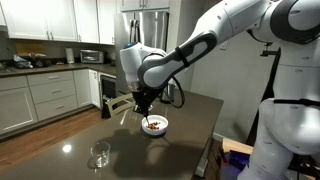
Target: Stir the contents of the bowl
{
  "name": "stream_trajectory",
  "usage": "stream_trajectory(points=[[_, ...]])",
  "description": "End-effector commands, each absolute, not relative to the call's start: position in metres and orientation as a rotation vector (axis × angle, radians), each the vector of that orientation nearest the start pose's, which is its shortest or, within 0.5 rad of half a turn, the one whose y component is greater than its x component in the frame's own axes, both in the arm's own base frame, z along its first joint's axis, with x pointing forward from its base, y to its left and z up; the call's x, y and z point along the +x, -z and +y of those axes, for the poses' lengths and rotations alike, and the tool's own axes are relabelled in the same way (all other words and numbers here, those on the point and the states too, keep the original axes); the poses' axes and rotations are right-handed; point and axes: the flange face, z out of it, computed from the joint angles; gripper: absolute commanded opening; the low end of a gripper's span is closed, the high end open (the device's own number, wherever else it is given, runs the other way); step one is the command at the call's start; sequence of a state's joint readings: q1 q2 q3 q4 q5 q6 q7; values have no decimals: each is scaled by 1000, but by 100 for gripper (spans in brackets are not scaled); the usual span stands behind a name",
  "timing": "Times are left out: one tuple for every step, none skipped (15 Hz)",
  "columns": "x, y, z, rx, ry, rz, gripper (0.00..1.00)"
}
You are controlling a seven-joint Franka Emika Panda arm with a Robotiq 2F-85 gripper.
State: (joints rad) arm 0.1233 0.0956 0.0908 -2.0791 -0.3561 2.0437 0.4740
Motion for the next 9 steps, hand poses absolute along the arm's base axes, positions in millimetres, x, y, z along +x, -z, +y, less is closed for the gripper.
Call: stream_trajectory(points=[[542,-375,98,-3462,-38,130,5],[542,-375,98,-3462,-39,130,5],[542,-374,98,-3462,-39,130,4],[544,-374,101,-3461,-31,117,4],[547,-376,107,-3454,-8,120,4],[550,-378,110,-3448,7,125,4],[554,-381,114,-3440,32,137,4],[558,-385,117,-3430,49,148,4],[563,-390,119,-3422,78,162,4]])
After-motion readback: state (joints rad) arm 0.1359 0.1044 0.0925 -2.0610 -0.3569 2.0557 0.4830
